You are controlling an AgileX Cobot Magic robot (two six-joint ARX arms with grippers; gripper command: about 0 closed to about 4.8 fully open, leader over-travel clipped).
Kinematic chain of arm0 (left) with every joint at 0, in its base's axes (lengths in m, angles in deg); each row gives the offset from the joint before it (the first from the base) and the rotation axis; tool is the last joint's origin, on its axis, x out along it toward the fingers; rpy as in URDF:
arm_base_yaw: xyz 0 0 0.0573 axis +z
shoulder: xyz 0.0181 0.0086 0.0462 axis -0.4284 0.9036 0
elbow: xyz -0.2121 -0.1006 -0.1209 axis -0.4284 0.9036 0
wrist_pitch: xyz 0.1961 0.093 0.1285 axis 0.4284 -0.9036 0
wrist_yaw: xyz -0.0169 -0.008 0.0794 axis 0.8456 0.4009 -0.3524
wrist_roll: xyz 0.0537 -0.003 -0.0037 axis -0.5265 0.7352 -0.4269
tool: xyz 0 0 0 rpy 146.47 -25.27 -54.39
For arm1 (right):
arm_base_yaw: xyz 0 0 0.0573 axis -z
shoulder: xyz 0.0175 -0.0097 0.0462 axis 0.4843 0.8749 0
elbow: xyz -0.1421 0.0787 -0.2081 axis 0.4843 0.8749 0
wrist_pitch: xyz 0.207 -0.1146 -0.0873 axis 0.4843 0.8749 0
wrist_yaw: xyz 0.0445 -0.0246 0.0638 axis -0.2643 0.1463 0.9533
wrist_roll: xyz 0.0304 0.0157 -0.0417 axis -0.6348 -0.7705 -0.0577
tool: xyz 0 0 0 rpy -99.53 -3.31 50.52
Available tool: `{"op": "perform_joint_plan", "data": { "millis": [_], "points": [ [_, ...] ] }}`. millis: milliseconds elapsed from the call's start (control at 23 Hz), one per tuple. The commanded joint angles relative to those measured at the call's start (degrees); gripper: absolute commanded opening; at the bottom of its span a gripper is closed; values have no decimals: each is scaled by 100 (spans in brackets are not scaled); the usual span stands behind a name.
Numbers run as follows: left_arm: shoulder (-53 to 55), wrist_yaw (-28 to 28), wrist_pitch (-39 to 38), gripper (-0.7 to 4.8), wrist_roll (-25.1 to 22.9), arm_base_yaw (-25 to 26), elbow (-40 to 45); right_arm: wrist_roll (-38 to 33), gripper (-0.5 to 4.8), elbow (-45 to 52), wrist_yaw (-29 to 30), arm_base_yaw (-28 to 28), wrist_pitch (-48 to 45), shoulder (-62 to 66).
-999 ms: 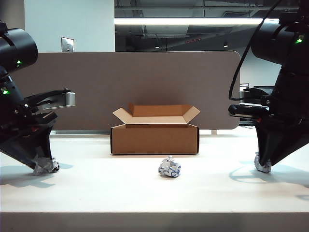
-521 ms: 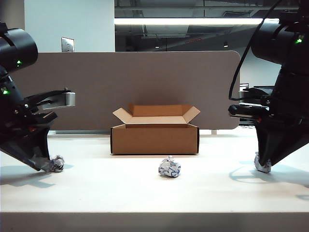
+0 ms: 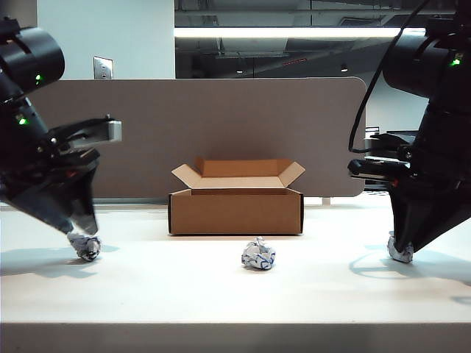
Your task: Pick up all the paper balls on the table and put them in the paper box.
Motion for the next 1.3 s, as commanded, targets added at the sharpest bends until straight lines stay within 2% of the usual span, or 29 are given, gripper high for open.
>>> {"op": "perform_joint_plan", "data": {
  "millis": [43, 217, 347, 434, 782, 1086, 1216, 1259, 1303],
  "points": [
    [-4, 37, 118, 253, 2, -4, -153, 22, 84, -20, -9, -7, -85, -15],
    [39, 44, 103, 289, 111, -4, -236, 22, 84, -20, -9, -7, -125, -15],
    [133, 96, 24, 289, 133, -4, -236, 22, 84, -20, -9, -7, -142, -15],
    [315, 328, -114, 288, 162, -4, -245, 22, 84, -20, -11, -7, -140, -15],
    [562, 282, -101, 286, 238, -13, -245, 22, 84, -20, -11, -7, -133, -15],
    [564, 299, 90, 212, 240, -13, -247, 26, 84, -20, -11, -7, -133, -15],
    [564, 299, 111, 204, 240, -13, -245, 46, 84, -20, -13, -4, -133, -15],
    [564, 299, 103, 174, 240, -13, -245, 46, 84, -20, -13, -4, -136, -15],
    [564, 304, 94, 168, 240, -13, -245, 46, 84, -20, -15, -4, -138, -15]
  ]
}}
